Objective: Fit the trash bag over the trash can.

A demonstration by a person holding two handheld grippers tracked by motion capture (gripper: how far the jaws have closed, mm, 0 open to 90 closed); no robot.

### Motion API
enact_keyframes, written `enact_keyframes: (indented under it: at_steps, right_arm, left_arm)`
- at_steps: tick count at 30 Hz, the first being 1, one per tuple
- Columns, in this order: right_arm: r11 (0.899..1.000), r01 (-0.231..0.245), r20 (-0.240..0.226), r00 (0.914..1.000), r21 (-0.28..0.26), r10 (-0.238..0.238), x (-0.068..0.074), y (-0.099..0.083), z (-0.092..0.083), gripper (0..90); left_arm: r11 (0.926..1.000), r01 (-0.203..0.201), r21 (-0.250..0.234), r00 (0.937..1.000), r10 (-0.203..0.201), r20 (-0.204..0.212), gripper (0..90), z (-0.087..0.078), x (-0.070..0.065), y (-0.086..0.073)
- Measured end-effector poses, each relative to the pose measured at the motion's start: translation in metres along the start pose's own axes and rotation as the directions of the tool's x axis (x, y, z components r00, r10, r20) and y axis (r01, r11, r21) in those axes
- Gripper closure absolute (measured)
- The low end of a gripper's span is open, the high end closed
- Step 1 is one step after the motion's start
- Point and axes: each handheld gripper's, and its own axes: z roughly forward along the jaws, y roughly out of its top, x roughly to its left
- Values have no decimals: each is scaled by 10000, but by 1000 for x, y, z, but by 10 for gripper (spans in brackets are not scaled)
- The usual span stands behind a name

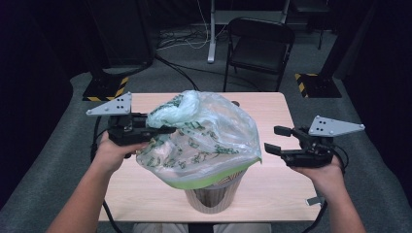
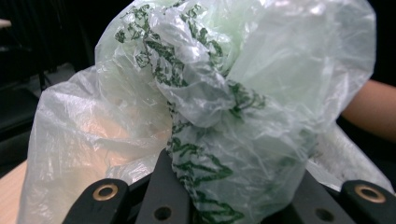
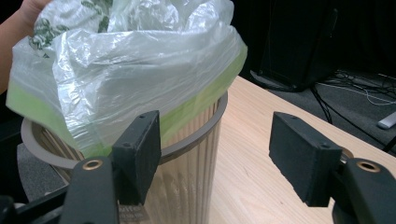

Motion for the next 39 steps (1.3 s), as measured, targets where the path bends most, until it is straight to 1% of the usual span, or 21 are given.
enact_keyframes:
  at_steps: [4,6,8,10,13,18,19,21,22,24,26,28,30,33,36,37,39]
  right_arm:
    - [10000,-62,27,10000,6,62,1,-4,-3,333]
    - [9999,-100,34,9999,8,100,2,-7,-5,333]
    - [9999,-137,-14,9999,-22,137,4,-9,-8,333]
    - [9999,-124,-122,9999,-54,123,7,-13,-11,334]
    - [9999,-90,-187,9998,59,92,12,-19,-12,334]
    - [9997,-134,-574,9982,222,146,21,-32,-11,339]
    - [9997,-100,-731,9973,239,117,24,-35,-10,340]
    - [9995,25,-895,9960,327,4,29,-38,-9,342]
    - [9990,172,-1012,9948,402,-131,33,-39,-8,346]
    - [9980,359,-1132,9931,519,-298,39,-40,-7,365]
    - [9964,543,-1184,9919,657,-463,43,-40,-4,407]
    - [9951,597,-1231,9911,791,-496,43,-41,-1,475]
    - [9944,541,-1116,9928,910,-438,42,-42,1,582]
    - [9951,447,-1150,9928,883,-343,35,-44,2,746]
    - [9945,478,-1239,9916,935,-360,31,-48,4,876]
    - [9941,502,-1269,9912,963,-378,30,-49,4,894]
    - [9932,488,-1336,9904,1062,-344,27,-52,6,900]
  left_arm:
    - [9984,131,545,9999,-136,100,804,12,0,-12]
    - [9961,170,863,9998,-174,43,804,17,-1,-17]
    - [9939,114,1099,9999,-111,-36,803,20,-1,-22]
    - [9934,153,1133,9999,-144,-87,802,20,-1,-25]
    - [9931,235,1149,9996,-217,-174,797,21,-2,-29]
    - [9920,148,1253,9997,-121,-224,763,22,-6,-29]
    - [9921,147,1243,9997,-121,-223,758,23,-7,-29]
    - [9925,184,1207,9997,-160,-209,736,24,-8,-28]
    - [9924,161,1221,9997,-138,-201,722,24,-8,-28]
    - [9928,208,1181,9997,-190,-162,672,26,-9,-27]
    - [9933,310,1117,9995,-296,-137,587,29,-9,-26]
    - [9929,300,1151,9990,-262,-350,473,30,-9,-25]
    - [9926,344,1168,9988,-299,-399,398,30,-8,-25]
    - [9939,342,1047,9985,-294,-472,329,28,-6,-25]
    - [9951,317,931,9985,-275,-467,289,24,-4,-24]
    - [9956,348,870,9984,-308,-472,278,22,-5,-24]
    - [9963,295,810,9984,-254,-514,264,18,-5,-24]
